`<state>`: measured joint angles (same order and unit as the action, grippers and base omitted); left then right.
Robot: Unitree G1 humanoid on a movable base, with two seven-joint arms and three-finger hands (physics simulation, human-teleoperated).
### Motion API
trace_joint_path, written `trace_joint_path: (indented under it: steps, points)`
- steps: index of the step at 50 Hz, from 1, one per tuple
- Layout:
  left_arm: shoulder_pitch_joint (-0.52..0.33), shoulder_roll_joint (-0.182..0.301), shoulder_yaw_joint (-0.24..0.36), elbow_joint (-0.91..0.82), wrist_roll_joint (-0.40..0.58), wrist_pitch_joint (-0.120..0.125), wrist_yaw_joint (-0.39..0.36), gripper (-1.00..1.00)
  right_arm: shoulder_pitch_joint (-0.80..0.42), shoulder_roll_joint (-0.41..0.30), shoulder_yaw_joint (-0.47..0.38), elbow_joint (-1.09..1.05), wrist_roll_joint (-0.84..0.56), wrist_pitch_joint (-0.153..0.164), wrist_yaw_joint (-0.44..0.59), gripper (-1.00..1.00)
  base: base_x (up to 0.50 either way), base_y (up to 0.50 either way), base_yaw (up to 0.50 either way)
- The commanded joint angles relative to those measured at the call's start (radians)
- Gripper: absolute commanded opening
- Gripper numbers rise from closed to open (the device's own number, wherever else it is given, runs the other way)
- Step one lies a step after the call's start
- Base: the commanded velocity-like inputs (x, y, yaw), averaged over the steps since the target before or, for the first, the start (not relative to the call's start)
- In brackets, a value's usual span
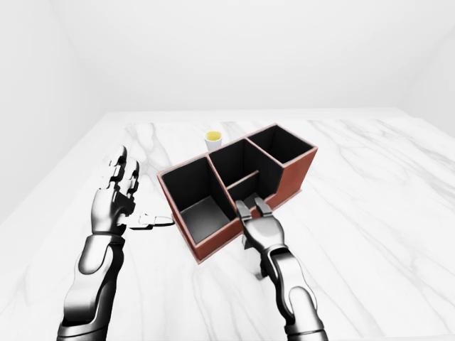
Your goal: Pick up the book and place it in the left compartment of the caddy.
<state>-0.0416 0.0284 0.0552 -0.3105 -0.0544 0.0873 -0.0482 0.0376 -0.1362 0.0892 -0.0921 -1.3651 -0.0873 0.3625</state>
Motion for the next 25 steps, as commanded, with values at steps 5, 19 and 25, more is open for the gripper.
trace_joint_path:
  steps: [5,19,25]
  points:
    - [0.006,-0.001,-0.003,-0.008,0.002,0.0,-0.001,1.0,0.027,-0.004,-0.008,-0.004,-0.022,0.0,0.008,1.0,0.0,0.0,0.0]
    - [0.004,-0.001,0.0,-0.003,0.001,0.0,-0.002,1.0,0.039,-0.011,-0.014,0.003,-0.042,0.0,0.01,1.0,0.0,0.0,0.0]
    - [0.003,-0.001,0.0,-0.004,0.0,0.0,-0.002,1.0,0.031,-0.012,-0.018,0.018,-0.054,0.0,0.009,1.0,0.0,0.0,0.0]
